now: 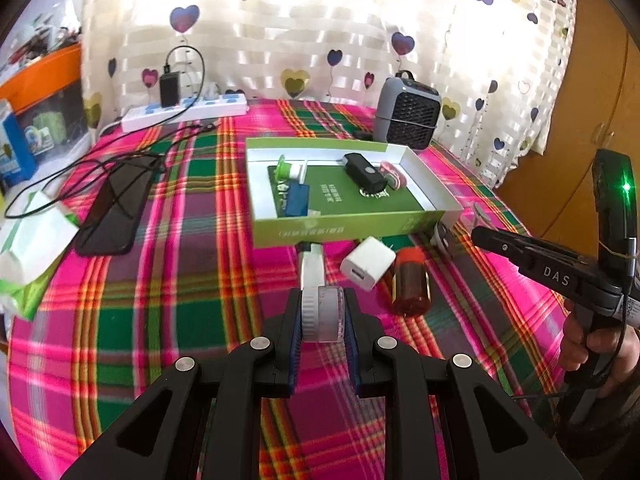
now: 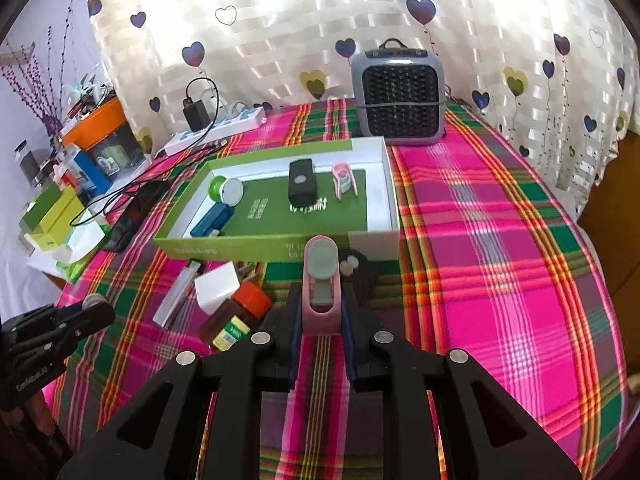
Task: Organize rigid objects
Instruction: 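Carry white roll with left tool into the box while right tool carries pink holder there, then open both tools to release the white roll and pink holder in the box, then move left tool to the silver stick while right tool approaches the amber bottle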
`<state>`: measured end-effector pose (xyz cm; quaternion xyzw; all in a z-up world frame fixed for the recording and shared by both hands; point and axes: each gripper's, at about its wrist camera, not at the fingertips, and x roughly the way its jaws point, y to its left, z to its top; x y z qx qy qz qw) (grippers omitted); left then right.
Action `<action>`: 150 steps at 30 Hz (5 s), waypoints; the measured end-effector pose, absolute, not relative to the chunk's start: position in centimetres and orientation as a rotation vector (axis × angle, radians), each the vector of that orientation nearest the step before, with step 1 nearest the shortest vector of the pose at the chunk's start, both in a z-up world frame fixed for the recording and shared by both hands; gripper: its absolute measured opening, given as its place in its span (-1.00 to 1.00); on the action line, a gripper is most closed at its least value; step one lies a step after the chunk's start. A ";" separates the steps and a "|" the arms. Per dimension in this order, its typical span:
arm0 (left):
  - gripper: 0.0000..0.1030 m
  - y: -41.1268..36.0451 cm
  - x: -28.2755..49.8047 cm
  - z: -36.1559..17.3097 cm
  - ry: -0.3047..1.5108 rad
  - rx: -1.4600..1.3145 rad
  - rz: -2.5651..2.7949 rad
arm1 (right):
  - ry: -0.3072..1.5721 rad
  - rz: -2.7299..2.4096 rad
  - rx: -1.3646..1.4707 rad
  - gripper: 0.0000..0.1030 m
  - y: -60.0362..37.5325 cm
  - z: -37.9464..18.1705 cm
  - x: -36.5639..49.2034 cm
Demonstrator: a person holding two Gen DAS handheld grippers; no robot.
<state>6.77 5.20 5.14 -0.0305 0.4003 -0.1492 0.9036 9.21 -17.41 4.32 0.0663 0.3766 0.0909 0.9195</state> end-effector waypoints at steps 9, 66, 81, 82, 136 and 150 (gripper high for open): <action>-0.65 4.2 10.3 6.1 0.812 -0.066 -0.345 | 0.768 0.196 0.121 -0.65 -17.5 5.2 11.4; -0.65 -2.3 23.6 1.0 0.977 0.007 -0.412 | 0.935 0.220 0.034 -0.64 -17.4 1.8 21.4; -0.62 -2.2 23.7 1.0 0.983 0.004 -0.406 | 0.932 0.212 0.022 -0.64 -17.3 1.8 21.5; -0.58 -2.3 23.6 1.0 0.983 0.005 -0.406 | 0.931 0.212 0.023 -0.63 -17.3 1.8 21.5; -0.38 1.0 11.8 4.9 0.870 0.004 -0.331 | 0.791 0.191 0.035 -0.16 -15.5 4.9 13.0; -0.37 3.8 8.7 4.0 0.890 -0.054 -0.323 | 0.798 0.178 0.040 -0.16 -15.8 4.0 11.0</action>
